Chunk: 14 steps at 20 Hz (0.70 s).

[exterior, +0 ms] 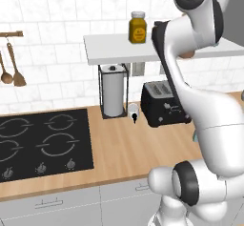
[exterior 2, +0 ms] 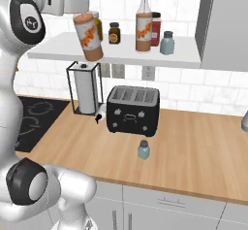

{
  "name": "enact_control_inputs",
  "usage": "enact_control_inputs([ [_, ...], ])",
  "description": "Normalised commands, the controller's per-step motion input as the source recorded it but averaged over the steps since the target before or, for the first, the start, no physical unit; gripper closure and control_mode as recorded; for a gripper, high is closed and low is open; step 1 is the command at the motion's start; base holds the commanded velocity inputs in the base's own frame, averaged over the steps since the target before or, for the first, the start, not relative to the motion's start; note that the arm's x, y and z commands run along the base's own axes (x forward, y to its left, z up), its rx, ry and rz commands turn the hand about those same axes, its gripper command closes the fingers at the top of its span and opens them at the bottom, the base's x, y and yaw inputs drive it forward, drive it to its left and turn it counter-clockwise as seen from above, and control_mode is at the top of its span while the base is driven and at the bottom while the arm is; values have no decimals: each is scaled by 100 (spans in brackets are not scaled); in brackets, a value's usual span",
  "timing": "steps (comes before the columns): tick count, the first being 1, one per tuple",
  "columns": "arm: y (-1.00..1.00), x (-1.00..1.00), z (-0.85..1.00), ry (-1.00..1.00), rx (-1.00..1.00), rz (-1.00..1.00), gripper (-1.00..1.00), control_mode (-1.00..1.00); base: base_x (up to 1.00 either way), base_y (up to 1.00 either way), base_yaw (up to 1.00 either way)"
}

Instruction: Put the shaker and condiment bottle from the counter next to their counterparts in the cabinet.

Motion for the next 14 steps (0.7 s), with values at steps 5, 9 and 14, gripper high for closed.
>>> enact_control_inputs([
  [5, -9, 55, 0, 0, 1, -7, 100, -100, 0, 0, 0],
  [9, -11, 47, 0, 0, 2, -9, 100, -100, 0, 0, 0],
  [14, -13, 49, 0, 0, 3, -9, 100, -100, 0, 0, 0],
])
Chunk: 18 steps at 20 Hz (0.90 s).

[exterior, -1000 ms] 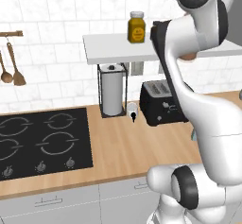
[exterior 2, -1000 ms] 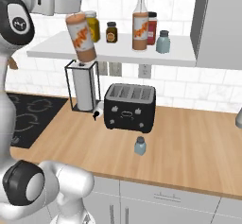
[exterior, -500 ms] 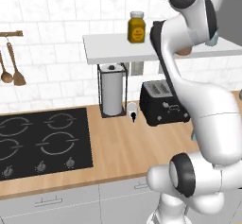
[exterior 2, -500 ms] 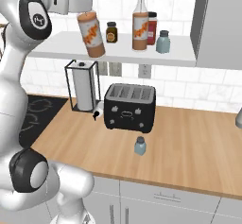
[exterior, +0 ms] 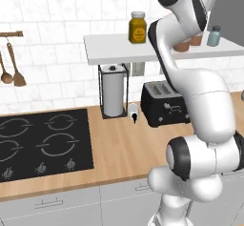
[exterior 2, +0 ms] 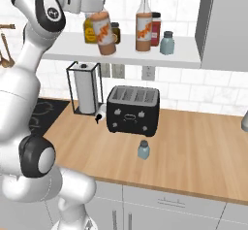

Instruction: Put the shaker and condiment bottle from the counter next to their counterparts in the cabinet.

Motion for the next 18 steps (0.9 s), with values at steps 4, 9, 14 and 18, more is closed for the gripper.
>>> enact_control_inputs([
  [4, -3, 42, -1, 2, 0, -3, 100, -100, 0, 0, 0],
  [9, -14, 51, -5, 5, 0, -2, 100, -100, 0, 0, 0],
  [14, -13, 45, -25, 6, 0, 0, 100, -100, 0, 0, 0],
  [18, -8, 45, -9, 1, 0, 0, 100, -100, 0, 0, 0],
])
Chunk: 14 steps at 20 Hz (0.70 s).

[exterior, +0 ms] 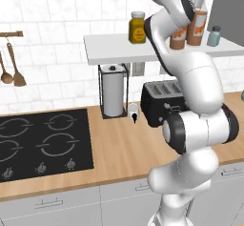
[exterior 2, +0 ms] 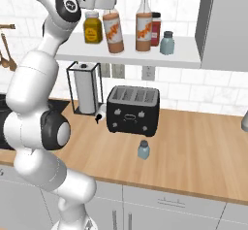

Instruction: Put the shaker and condiment bottle from the counter next to their counterparts in the cabinet.

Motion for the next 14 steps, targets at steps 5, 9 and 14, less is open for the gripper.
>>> enact_control_inputs([
  [5, -20, 38, 0, 1, 1, 0, 100, -100, 0, 0, 0],
  [9, -25, 34, -3, 0, 1, 0, 100, -100, 0, 0, 0],
  [14, -10, 31, -25, 1, 0, 0, -100, -100, 0, 0, 0],
])
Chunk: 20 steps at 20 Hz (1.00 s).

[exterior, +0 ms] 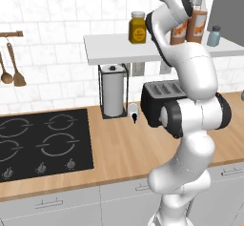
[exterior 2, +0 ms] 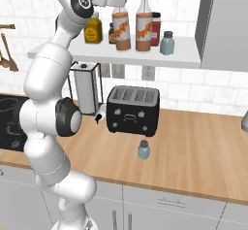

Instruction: Put the shaker and condiment bottle from the counter next to their counterparts in the cabinet.

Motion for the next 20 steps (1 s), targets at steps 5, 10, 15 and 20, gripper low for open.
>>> enact_control_inputs([
  [5, 0, -11, -23, 0, 0, 0, -100, -100, 0, 0, 0],
  [10, 0, -43, -18, 0, 1, 0, -100, -100, 0, 0, 0],
  [15, 0, -30, -19, 0, 0, 0, -100, -100, 0, 0, 0],
  [20, 4, -77, -26, -6, 0, 0, -100, -100, 0, 0, 0],
])
